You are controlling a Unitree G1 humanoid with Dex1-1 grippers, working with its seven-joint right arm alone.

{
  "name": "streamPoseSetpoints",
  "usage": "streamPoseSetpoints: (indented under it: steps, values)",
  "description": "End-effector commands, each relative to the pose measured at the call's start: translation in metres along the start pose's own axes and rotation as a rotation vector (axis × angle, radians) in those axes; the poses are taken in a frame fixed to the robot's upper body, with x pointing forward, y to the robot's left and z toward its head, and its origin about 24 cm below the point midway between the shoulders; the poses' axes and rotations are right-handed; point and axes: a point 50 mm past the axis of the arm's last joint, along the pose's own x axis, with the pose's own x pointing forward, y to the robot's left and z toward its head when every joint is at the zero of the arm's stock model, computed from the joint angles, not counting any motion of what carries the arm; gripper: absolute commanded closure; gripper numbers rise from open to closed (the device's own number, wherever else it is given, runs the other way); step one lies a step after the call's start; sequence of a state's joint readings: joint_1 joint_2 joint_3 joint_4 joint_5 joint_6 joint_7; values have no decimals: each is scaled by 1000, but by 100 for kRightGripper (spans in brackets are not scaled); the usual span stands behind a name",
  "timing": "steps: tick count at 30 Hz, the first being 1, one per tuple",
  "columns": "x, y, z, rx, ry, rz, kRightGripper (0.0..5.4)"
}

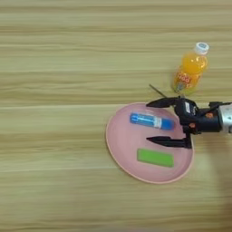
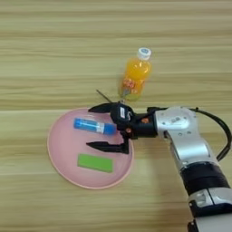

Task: Move the objects on the table

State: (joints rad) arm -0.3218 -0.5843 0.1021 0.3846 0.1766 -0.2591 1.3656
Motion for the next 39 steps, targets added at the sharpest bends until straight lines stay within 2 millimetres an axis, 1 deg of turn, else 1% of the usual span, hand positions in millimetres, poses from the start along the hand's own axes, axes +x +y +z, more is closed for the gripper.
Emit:
streamPoseSetpoints:
  steps: [1,10,16,20,25,33,39]
  values:
    - [-12,-19,26,-91,-51,-88,6]
    - [-19,-37,42,-84,-162,-237,6]
    - [-25,-49,44,-23,-175,-332,6]
    - [-38,-54,44,-14,-217,-382,6]
    - [-50,-53,38,-12,-212,-397,6]
    - [-50,-49,18,54,-104,-339,6]
    - [-56,-53,6,110,-58,-369,6]
